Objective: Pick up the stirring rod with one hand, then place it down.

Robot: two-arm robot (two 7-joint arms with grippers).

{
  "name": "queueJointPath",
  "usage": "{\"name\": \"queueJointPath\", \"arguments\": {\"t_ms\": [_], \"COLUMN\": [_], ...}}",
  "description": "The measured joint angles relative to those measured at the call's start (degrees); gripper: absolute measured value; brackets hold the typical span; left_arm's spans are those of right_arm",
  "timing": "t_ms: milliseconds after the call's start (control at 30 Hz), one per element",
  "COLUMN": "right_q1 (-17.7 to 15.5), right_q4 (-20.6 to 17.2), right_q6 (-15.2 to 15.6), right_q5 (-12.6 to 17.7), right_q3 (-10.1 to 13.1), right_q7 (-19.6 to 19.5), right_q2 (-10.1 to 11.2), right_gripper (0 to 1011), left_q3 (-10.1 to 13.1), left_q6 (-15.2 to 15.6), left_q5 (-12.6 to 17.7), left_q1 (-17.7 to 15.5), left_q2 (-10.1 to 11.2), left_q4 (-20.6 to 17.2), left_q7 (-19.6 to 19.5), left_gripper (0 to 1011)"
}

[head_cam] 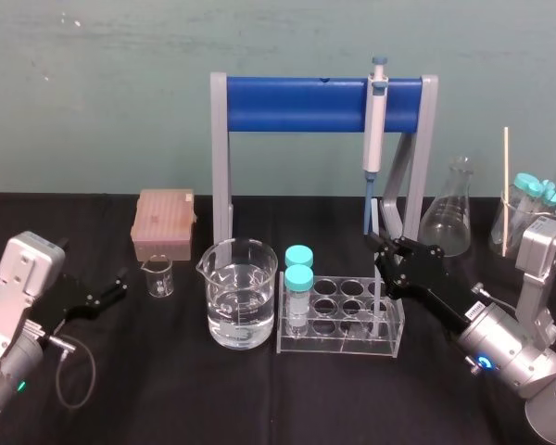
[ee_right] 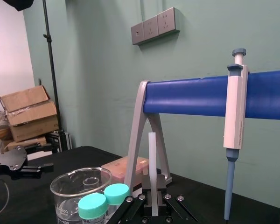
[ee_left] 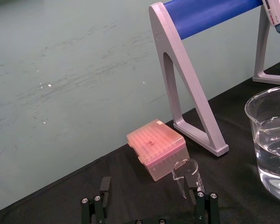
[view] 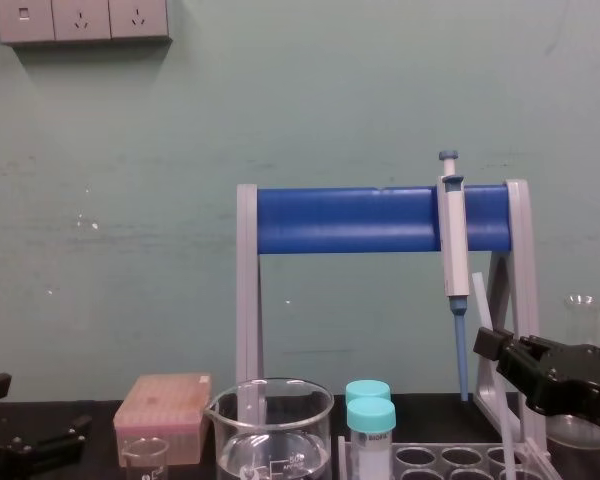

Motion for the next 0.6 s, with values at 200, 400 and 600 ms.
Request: {"name": "queueJointPath", "arguments": {"t_ms": [200,400,600], "right_q1": [0.0,0.0,0.0], "right_q4": [0.0,0.0,0.0], "right_q6": [0.0,-0.1,-0.1], "right_q5": [0.0,0.0,0.0], "right_q3": [0.0,0.0,0.0], "right_q7": [0.0,0.0,0.0], "right_q2": [0.0,0.0,0.0], "right_gripper": [86,253,424], "left_q3": [0.0,0.0,0.0], "left_q6": [0.0,0.0,0.0], "left_q5": [0.0,0.0,0.0], "left_q1": [0.0,0.0,0.0], "left_q2": [0.0,0.0,0.0], "left_q4": [0.0,0.0,0.0], "left_q7": [0.0,0.0,0.0], "left_gripper": [1000,1000,1000]}}
